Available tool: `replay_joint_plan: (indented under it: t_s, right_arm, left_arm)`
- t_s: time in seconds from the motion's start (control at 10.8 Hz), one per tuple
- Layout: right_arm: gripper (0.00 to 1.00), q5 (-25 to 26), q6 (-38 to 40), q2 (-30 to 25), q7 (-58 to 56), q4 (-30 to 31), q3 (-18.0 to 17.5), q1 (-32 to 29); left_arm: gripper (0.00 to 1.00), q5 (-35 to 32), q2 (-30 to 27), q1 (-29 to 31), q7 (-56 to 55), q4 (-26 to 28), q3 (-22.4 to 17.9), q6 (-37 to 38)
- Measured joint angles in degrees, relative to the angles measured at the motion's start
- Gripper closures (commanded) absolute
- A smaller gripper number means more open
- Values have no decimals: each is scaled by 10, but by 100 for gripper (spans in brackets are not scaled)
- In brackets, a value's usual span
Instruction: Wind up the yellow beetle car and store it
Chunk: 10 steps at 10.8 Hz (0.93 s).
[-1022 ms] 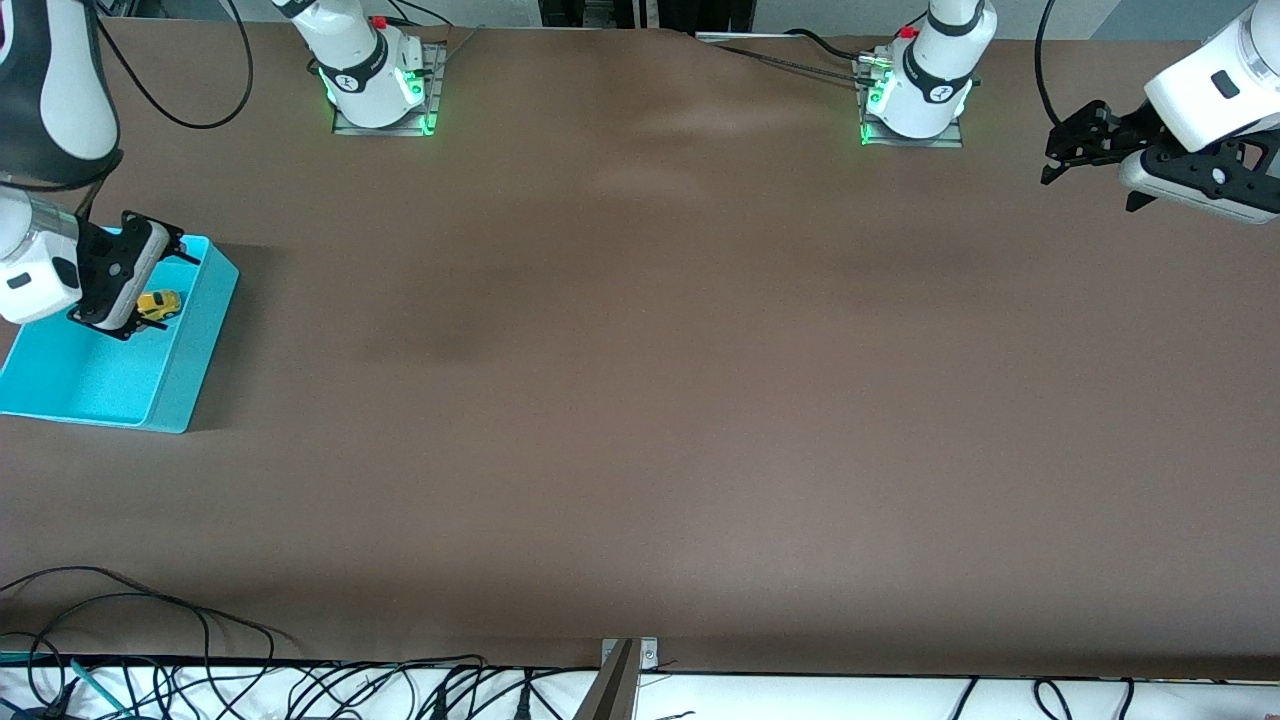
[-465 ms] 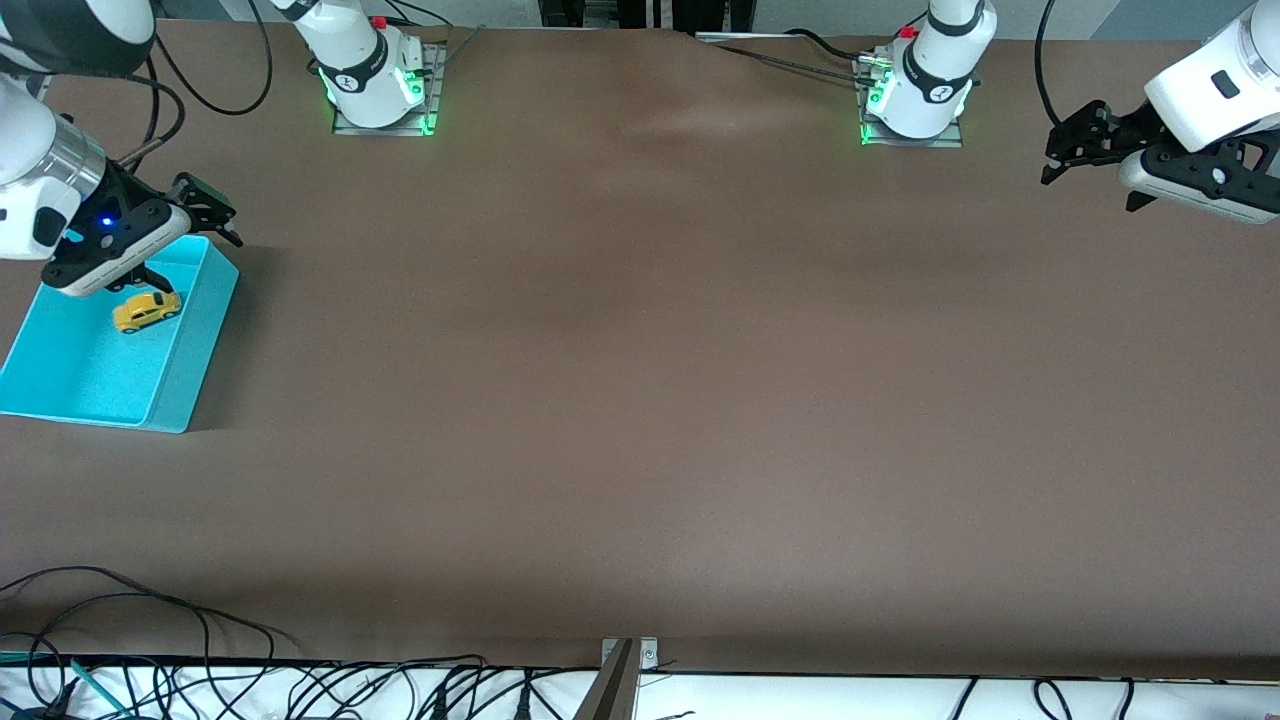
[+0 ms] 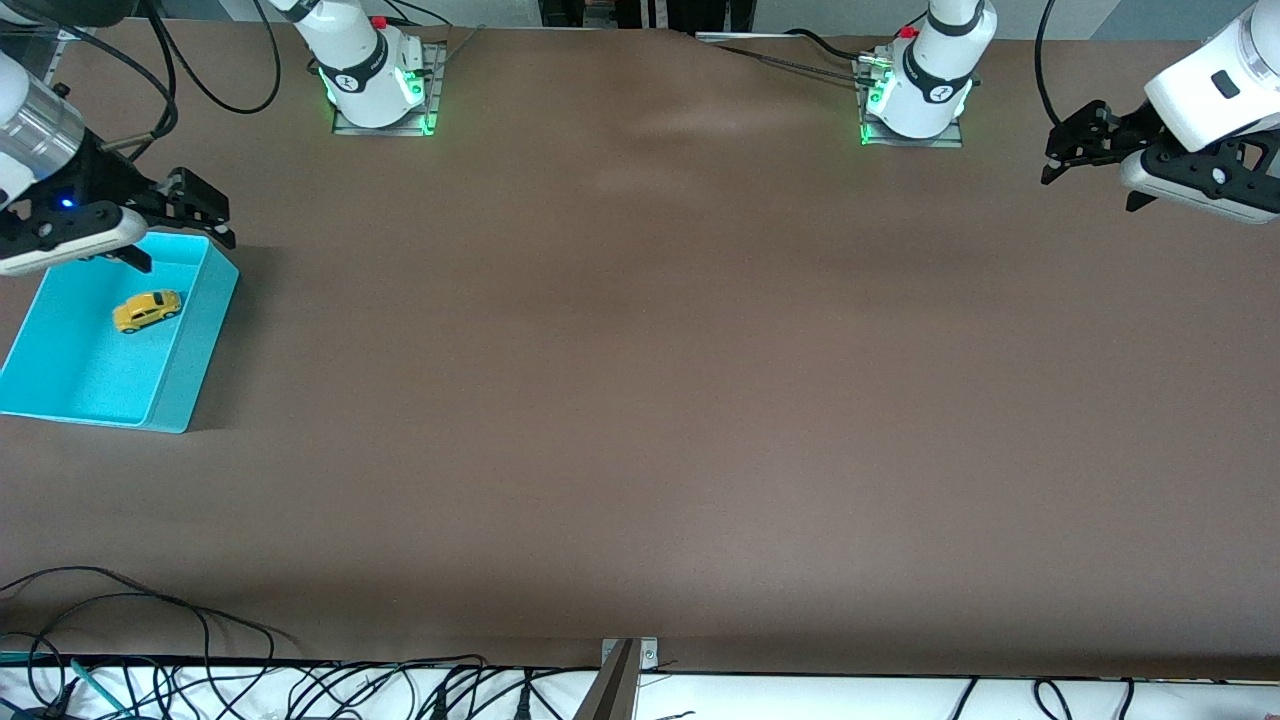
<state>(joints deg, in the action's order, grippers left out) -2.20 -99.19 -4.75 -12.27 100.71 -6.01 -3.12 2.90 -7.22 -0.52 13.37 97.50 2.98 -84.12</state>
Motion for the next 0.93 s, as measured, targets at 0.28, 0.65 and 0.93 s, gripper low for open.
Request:
replay_joint_plan:
  t_s: [0.28,0.65,0.93]
  right_arm:
    - [0,27,59,7,43,-47,4,18]
    - [0,29,90,18,59,-70,6,24]
    - [0,29,117,22,71,-87,8,25]
  left_arm:
    - [0,0,0,0,0,0,0,0]
    - [0,0,0,0,0,0,0,0]
    - [0,0,0,0,0,0,0,0]
